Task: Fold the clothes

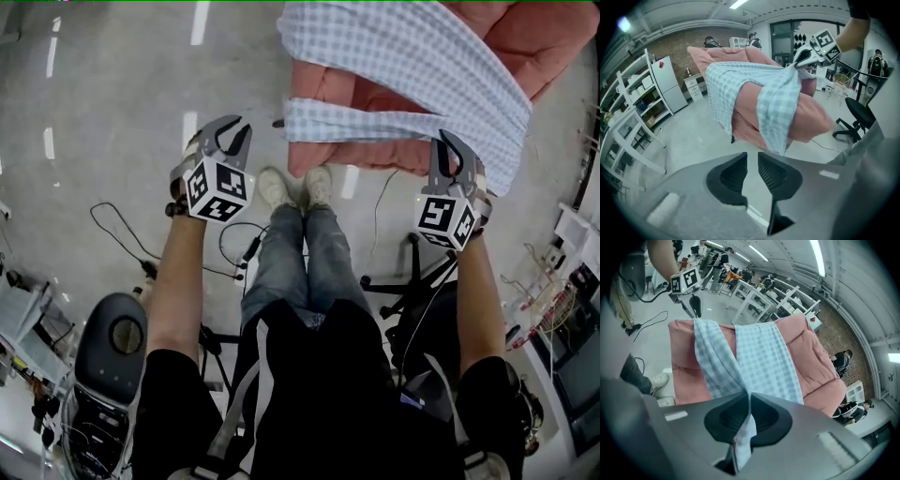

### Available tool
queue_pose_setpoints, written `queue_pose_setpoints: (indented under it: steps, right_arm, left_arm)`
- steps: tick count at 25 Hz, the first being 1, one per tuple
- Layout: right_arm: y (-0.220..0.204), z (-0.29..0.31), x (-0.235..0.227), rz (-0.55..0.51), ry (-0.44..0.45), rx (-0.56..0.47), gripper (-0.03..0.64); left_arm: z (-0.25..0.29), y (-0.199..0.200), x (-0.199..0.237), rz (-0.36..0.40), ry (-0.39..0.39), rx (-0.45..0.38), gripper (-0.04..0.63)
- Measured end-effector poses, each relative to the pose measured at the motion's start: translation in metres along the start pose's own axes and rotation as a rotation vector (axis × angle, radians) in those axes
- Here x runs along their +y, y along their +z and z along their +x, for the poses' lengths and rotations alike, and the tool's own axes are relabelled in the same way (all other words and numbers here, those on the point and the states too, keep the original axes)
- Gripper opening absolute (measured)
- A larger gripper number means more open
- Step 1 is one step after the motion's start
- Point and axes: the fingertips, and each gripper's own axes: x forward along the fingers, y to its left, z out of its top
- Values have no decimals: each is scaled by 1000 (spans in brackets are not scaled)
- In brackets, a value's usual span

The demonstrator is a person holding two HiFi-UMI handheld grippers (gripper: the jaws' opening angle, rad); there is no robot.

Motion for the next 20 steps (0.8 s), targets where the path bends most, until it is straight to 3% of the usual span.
queue_pose_setpoints:
  steps: [6, 12, 16, 20]
  right_arm:
    - [-18, -8, -14, -11, 13, -12, 15]
    - [-26, -21, -16, -7, 21, -16, 15]
    - [-18, -12, -10, -5, 26, -13, 15]
    - [-17, -8, -10, -4, 26, -4, 15]
  left_arm:
    - [5, 36, -62, 22, -110, -73, 79]
    - [8, 53, -74, 37, -114, -87, 80]
    - [20, 40, -80, 96, -167, -66, 91]
    - [30, 35, -82, 100, -157, -62, 110]
